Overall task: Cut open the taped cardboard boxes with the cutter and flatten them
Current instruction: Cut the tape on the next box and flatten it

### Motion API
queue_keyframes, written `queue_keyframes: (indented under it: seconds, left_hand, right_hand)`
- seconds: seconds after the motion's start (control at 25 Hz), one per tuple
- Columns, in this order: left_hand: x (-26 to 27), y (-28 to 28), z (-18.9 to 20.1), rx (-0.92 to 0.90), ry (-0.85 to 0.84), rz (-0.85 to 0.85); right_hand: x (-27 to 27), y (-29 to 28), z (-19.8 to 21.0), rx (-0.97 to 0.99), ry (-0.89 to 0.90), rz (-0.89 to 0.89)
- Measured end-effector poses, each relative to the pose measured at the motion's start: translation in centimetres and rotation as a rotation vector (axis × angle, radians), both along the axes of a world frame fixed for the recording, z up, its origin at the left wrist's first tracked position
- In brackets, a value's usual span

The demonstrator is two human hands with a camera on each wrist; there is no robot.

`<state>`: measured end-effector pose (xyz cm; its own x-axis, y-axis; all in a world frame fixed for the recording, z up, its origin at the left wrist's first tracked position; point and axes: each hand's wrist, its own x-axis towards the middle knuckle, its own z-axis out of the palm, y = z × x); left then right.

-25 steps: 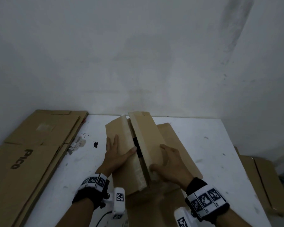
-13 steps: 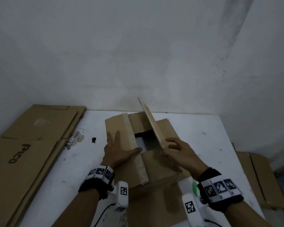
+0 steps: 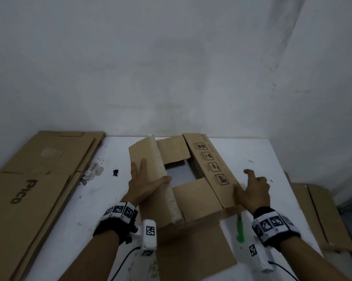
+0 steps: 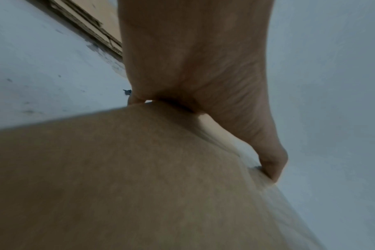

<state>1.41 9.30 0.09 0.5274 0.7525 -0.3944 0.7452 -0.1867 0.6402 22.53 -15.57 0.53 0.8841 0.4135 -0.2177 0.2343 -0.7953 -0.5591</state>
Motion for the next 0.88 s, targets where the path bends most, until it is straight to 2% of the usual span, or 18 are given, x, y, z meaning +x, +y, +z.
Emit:
queue_keyframes:
  seconds: [0.08, 0.16, 0.28, 0.36, 0.4, 0.48, 0.6, 0.72, 0.8, 0.88]
  left_hand:
    - [-0.4, 0.3, 0.4, -0.061, -0.112, 0.034]
    - [-1.5, 0.5, 0.8, -0.146, -0.306, 0.113]
    - [-4.0, 0.4, 1.5, -0.4, -0.698, 0.259]
    - [-6.4, -0.1, 2.7, -0.574, -0.842, 0.323]
    - [-7.4, -0.5, 3.3, -0.617, -0.856, 0.35]
    - [-10.0, -0.8, 3.0, -0.616, -0.846, 0.435]
    - [-13.6, -0.5, -0.1, -0.58, -0.695, 0.55]
    - [-16.3, -0.5, -4.1, -0.511, -0.517, 0.536]
    - [-16.4, -0.1, -5.8, -0.33, -0.422, 0.494]
    - [-15.6, 1.0, -5.6, 0.138, -0.277, 0.293]
  right_hand:
    - [-0.8, 1.6, 0.8, -0.049, -0.192, 0.191]
    - [-2.1, 3.4, 1.9, -0.03, -0.261, 0.416]
    - [-4.1, 5.3, 1.9, -0.094, -0.225, 0.656]
    - [-4.8, 5.7, 1.3, -0.187, -0.172, 0.688]
    - [-4.9, 5.6, 1.0, -0.224, -0.169, 0.686]
    - [-5.2, 5.6, 0.7, -0.283, -0.172, 0.703]
    - [-5.4, 5.9, 0.9, -0.33, -0.124, 0.725]
    - [-5.4, 6.3, 1.2, -0.388, -0.075, 0.748]
    - [-5.6, 6.6, 1.4, -0.42, -0.063, 0.761]
    - [-5.7, 6.9, 1.7, -0.396, -0.055, 0.749]
